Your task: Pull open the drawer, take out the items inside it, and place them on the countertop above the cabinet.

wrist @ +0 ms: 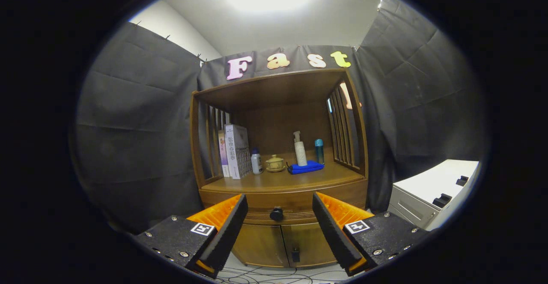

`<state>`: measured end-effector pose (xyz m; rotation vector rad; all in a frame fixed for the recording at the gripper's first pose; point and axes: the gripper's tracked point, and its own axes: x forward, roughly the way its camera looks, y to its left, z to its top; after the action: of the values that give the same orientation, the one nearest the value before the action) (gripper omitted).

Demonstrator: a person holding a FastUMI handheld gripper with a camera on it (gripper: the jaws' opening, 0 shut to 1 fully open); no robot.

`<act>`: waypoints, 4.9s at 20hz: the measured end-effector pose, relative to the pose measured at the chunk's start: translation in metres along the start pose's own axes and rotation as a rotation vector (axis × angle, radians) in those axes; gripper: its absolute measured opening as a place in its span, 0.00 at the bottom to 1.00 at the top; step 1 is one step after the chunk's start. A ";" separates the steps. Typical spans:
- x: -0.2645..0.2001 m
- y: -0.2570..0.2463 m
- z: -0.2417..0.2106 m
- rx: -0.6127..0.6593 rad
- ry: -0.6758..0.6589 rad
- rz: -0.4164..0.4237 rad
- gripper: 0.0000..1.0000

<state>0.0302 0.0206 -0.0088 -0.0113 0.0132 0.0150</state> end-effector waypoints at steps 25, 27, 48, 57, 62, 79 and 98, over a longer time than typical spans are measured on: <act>0.127 0.010 -0.097 -0.023 0.180 -0.011 0.95; 0.137 0.010 -0.108 -0.029 0.211 -0.011 0.95; 0.174 0.008 -0.161 -0.028 0.342 -0.007 0.46; 0.160 0.010 -0.160 -0.048 0.345 -0.041 0.37; 0.140 0.012 -0.158 -0.030 0.352 -0.041 0.36; 0.063 0.018 -0.152 -0.076 0.318 -0.024 0.36; -0.005 0.027 -0.158 -0.125 0.310 0.027 0.36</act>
<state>0.0225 0.0453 -0.1667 -0.1388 0.3228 0.0414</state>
